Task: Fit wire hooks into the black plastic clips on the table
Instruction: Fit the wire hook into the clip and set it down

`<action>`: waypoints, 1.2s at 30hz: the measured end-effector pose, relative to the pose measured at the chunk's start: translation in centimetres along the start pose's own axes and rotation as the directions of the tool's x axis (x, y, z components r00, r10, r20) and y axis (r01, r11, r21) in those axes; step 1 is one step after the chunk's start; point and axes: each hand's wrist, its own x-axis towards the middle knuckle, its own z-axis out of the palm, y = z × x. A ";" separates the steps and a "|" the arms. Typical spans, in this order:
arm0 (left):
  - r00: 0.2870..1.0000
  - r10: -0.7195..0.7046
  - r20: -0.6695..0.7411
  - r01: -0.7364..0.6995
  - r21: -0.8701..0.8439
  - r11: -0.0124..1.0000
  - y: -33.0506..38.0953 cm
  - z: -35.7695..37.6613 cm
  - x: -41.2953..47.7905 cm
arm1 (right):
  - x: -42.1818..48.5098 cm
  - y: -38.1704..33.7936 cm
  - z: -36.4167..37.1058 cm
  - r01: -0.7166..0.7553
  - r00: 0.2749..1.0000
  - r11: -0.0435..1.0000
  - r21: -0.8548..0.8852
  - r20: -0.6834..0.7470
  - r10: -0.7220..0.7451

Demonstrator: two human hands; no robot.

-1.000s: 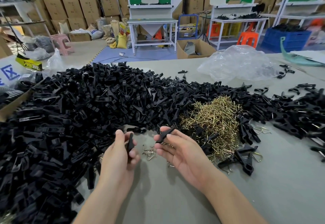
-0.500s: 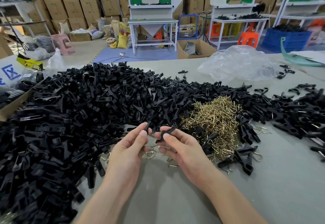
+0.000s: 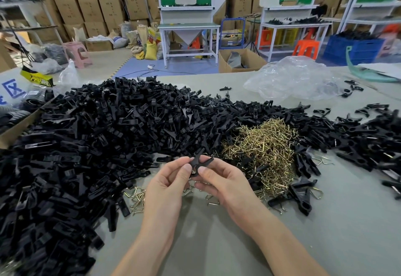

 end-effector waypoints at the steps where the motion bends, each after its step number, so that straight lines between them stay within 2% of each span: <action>1: 1.000 -0.006 -0.003 0.006 0.000 1.000 -0.1 0.0 0.0 | 0.0 0.0 0.0 0.004 1.000 1.000 -0.004 -0.006 -0.004; 10: 0.998 0.048 0.030 -0.053 0.185 0.981 -0.5 0.1 -0.2 | 0.0 0.1 -0.2 0.049 0.998 0.998 -0.028 -0.035 -0.050; 12: 0.994 0.103 0.038 -0.110 0.268 0.957 -0.4 -0.1 -0.2 | 0.0 0.1 -0.2 0.054 0.998 0.998 -0.029 -0.040 -0.055; 14: 0.972 0.214 0.097 -0.235 0.424 0.875 -0.2 -0.1 -0.3 | 0.1 -0.1 -0.2 0.058 0.997 0.998 0.006 -0.043 -0.058; 16: 0.930 0.315 0.190 -0.366 0.566 0.739 -0.2 -0.1 -0.5 | 0.1 -0.2 -0.3 0.069 0.997 0.997 0.045 -0.044 -0.067; 17: 0.912 0.347 0.220 -0.406 0.613 0.678 -0.3 -0.1 -0.6 | 0.1 -0.2 -0.4 0.078 0.996 0.996 0.048 -0.042 -0.076; 19: 0.892 0.391 0.227 -0.438 0.651 0.620 -0.5 -0.1 -0.6 | 0.0 -0.2 -0.4 0.092 0.995 0.996 0.020 -0.041 -0.091; 22: 0.883 0.426 0.200 -0.449 0.630 0.634 -0.6 -0.3 -0.5 | -0.1 -0.1 -0.3 0.109 0.994 0.993 -0.040 -0.001 -0.109; 25: 0.914 0.363 0.183 -0.399 0.572 0.716 -0.6 -0.4 -0.5 | -0.3 -0.1 -0.4 0.131 0.991 0.979 -0.153 0.059 -0.124; 28: 0.918 0.331 0.216 -0.392 0.611 0.688 -0.5 -0.6 -0.3 | -0.4 -0.2 -0.5 0.175 0.985 0.958 -0.228 0.031 -0.172; 30: 0.908 0.343 0.240 -0.407 0.699 0.589 -0.2 -1.2 0.0 | -0.5 -0.3 -0.4 0.206 0.977 0.944 -0.260 -0.004 -0.214; 33: 0.890 0.350 0.293 -0.407 0.858 0.315 0.3 -2.9 0.8 | -0.3 -0.3 -0.8 0.214 0.967 0.931 -0.296 -0.074 -0.245; 36: 0.923 0.142 0.358 -0.372 0.924 0.087 0.6 -4.6 1.2 | -0.1 -0.4 -1.3 0.185 0.961 0.921 -0.342 -0.132 -0.242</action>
